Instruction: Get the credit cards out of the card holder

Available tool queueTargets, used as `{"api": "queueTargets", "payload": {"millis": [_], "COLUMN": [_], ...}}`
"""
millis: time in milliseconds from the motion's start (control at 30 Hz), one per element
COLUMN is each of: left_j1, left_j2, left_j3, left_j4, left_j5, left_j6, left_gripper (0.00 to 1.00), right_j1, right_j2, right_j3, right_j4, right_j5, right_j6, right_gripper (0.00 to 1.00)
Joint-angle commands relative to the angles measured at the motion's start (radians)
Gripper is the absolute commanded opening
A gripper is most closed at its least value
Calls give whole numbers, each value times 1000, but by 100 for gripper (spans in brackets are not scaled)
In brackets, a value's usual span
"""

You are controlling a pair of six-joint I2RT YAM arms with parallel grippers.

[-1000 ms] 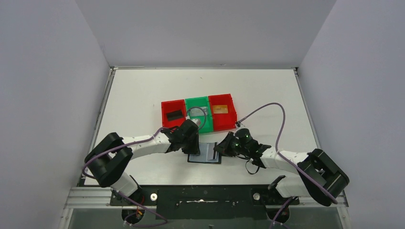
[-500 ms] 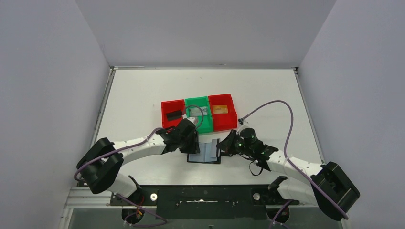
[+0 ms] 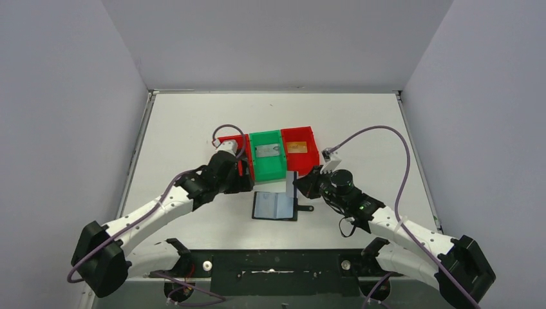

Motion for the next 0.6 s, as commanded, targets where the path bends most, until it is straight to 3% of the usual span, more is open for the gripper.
{"api": "queueTargets", "payload": {"millis": [0, 300, 567], "left_j1": [88, 158, 166], "left_j2": [-158, -400, -421], "left_j3": [-6, -6, -8], "left_j4": [-68, -182, -187], "left_j5": [-114, -364, -457], "left_j6": [34, 93, 131], "left_gripper": [72, 84, 87], "right_j1": [45, 111, 135], "right_j2": [-7, 136, 347], "right_j3": [82, 243, 475], "right_j4": [67, 63, -58], "right_j5": [97, 157, 113], "right_j6": [-170, -547, -908], "right_gripper": [1, 1, 0]}}
